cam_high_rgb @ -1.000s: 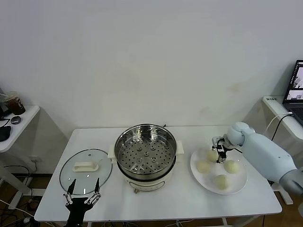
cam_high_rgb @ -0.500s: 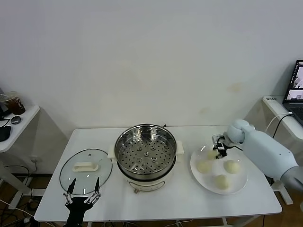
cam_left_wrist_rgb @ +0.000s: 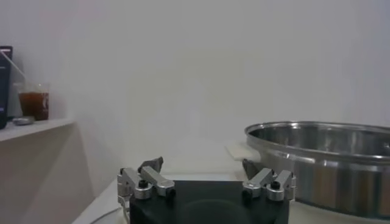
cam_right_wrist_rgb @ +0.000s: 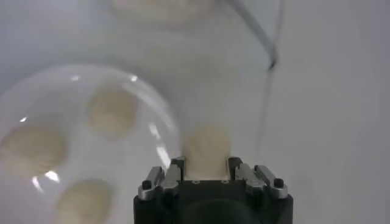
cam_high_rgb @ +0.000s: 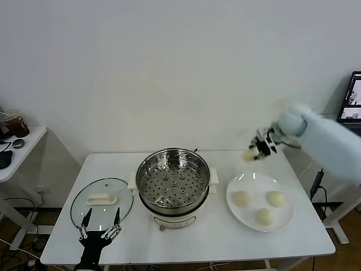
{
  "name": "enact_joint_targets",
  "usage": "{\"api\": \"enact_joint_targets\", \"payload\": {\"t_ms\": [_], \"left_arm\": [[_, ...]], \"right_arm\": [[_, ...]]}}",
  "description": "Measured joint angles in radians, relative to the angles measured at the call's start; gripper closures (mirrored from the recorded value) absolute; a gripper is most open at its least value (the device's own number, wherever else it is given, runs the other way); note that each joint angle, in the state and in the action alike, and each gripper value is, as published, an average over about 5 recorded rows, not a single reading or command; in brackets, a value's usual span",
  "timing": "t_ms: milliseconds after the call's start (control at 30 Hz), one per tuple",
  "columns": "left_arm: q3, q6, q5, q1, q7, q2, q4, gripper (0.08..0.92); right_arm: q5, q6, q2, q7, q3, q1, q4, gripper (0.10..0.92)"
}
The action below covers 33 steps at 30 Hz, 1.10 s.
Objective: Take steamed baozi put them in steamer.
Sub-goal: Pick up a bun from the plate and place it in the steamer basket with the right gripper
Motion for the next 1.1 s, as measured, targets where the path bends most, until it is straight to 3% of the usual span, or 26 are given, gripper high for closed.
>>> {"api": "enact_joint_targets", "payload": {"t_ms": [433, 1100], "left_arm": [[-0.037, 0.001, -0.01, 0.013, 0.006, -0.012, -0.035, 0.177], [-0.07, 0.0, -0.018, 0.012, 0.008, -0.025, -0.04, 0.177]], "right_arm": [[0.085, 0.189, 0.285, 0.026, -0.2, 0.115, 0.004, 0.576], [-0.197, 0.514, 0.49, 0.128, -0.277, 0.026, -0.168, 0.544]]}}
